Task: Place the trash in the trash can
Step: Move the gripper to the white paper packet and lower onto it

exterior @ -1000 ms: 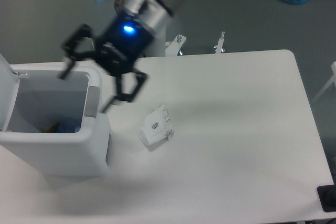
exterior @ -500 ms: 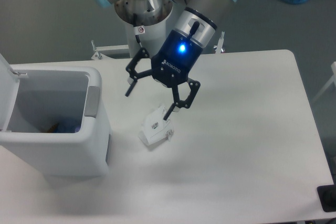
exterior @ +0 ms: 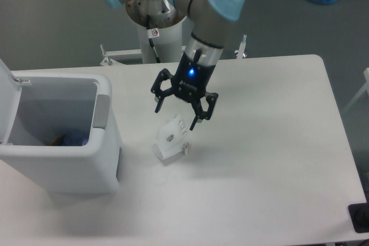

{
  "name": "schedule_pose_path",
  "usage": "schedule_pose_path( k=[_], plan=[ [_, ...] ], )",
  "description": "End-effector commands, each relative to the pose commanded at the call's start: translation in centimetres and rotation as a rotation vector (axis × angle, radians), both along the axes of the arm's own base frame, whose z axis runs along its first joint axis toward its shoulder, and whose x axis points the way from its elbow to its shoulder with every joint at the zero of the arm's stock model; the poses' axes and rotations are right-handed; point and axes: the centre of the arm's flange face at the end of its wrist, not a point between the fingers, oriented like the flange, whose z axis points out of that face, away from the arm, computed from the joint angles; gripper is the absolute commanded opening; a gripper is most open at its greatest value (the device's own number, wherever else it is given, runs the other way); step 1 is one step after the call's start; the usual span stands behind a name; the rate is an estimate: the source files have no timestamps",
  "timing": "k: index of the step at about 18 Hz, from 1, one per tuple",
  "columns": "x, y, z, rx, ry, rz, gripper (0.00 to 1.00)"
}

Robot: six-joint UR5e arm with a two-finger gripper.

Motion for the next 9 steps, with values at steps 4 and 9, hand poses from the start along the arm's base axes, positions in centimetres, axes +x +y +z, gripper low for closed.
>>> schedule_pose_path(
  k=[4,9],
  plan=[
    [0.6,0.7,-2.8,-0.083,0.009,-0.039,1.00],
    [1.6,1.6,-6.3,-0.200,0.024,-0.076,1.00]
  ],
)
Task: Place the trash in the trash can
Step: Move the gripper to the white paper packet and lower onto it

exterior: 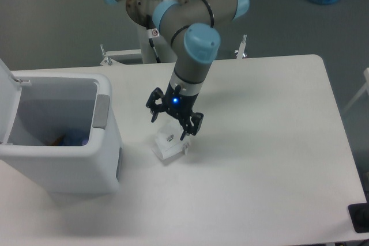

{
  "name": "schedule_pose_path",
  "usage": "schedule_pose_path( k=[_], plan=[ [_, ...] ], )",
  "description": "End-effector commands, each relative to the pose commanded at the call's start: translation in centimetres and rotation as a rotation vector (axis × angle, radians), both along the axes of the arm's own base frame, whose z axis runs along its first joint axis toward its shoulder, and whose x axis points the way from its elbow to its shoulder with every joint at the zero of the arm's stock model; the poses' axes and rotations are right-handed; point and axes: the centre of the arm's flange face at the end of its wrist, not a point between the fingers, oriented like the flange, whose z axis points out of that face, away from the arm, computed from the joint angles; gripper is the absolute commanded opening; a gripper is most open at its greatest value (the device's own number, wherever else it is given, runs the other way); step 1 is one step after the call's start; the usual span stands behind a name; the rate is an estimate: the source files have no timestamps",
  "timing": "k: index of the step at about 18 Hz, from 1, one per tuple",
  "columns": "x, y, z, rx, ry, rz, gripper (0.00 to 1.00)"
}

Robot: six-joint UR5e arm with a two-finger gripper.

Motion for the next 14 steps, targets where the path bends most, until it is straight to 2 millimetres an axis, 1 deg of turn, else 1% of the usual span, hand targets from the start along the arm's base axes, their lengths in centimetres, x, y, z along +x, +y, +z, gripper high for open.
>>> schedule_pose_path(
  k=[3,4,5,6,8,10,14],
  plan=[
    [0.0,0.2,-1.4,-0.044,0.009,-0.010,0.99],
    [-0.2,0.2,-1.6,-0.061,0.020,-0.008,0.57],
    [0.3,0.6,-1.4,-0.065,0.030,-0.021,0.21],
    [0.5,0.9,-1.1,-0.062,0.036,-0.025,0.00],
    [0.3,1.1,-0.8,-0.058,0.042,-0.019,0.00],
    [-0.3,1.7,0.2,-0.043,0.057,-0.012,0.00],
    [-2.0,2.9,2.8,-0.002,0.095,0.021,0.00]
  ],
)
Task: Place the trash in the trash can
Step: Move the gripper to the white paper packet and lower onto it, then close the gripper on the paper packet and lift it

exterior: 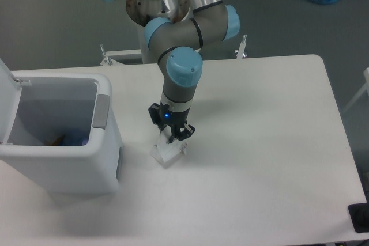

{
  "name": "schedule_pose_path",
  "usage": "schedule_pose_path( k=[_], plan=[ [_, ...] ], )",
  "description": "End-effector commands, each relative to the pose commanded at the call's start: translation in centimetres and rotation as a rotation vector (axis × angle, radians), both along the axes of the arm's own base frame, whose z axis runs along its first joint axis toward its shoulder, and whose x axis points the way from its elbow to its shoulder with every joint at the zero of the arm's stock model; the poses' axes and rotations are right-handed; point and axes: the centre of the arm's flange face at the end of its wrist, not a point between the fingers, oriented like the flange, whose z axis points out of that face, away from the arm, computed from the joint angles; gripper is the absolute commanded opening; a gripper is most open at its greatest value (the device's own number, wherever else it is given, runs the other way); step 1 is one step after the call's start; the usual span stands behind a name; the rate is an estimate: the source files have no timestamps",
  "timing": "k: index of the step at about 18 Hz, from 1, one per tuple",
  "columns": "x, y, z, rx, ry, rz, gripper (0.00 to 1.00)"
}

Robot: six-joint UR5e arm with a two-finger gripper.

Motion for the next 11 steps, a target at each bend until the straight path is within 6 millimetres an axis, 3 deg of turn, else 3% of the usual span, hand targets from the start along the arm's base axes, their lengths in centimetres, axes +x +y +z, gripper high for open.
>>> schedule_pose_path(
  k=[2,3,7,11],
  plan=[
    [-1.0,0.2,1.1,0.018,0.016,0.010,0.00],
    [-3.1,0.3,3.4,0.069,0.028,0.058,0.00],
    [-4.4,1.8,7.8,0.188,0.007,0.143,0.00],
    [-6.4,1.7,13.2,0.320,-0.004,0.206,0.00]
  ],
)
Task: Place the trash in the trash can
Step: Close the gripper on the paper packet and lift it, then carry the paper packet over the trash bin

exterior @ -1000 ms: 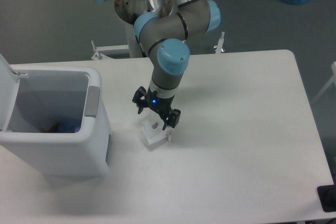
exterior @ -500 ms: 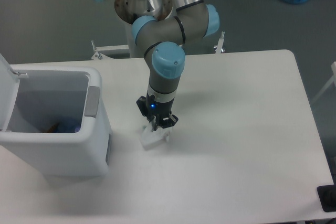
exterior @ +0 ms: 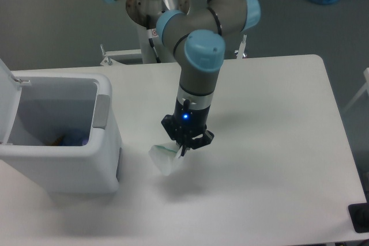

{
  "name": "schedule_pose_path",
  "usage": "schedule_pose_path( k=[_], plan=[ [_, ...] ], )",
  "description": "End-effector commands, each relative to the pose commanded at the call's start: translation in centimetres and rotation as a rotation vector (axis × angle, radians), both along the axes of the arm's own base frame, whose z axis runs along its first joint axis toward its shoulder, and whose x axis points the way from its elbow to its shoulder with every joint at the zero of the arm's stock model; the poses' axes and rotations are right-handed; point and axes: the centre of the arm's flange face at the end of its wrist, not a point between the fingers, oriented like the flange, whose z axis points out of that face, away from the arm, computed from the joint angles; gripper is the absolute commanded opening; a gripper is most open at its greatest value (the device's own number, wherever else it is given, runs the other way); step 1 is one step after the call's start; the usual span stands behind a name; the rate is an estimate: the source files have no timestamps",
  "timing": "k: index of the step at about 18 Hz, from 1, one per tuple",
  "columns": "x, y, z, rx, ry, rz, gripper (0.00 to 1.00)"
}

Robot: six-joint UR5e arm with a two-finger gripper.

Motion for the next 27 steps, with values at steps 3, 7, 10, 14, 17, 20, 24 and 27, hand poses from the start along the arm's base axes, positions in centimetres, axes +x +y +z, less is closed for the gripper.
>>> schedule_pose_path(
  k=[3,7,10,14,17,20,24,27],
  plan=[
    [-1.6,-0.3,3.2,0.114,-0.032,0.016,0.00],
    [-1.9,-0.9,8.3,0.263,-0.081,0.036,0.00],
    [-0.7,-1.0,11.6,0.351,-0.118,0.028,0.00],
    [3.2,-1.1,16.8,0.466,-0.178,-0.011,0.00],
    [7.5,0.4,18.4,0.493,-0.199,-0.095,0.00],
    [11.8,1.1,18.8,0.486,-0.210,-0.153,0.00],
    [16.5,1.4,16.6,0.451,-0.239,-0.213,0.10],
    [17.7,1.5,15.7,0.438,-0.257,-0.227,0.81]
  ],
)
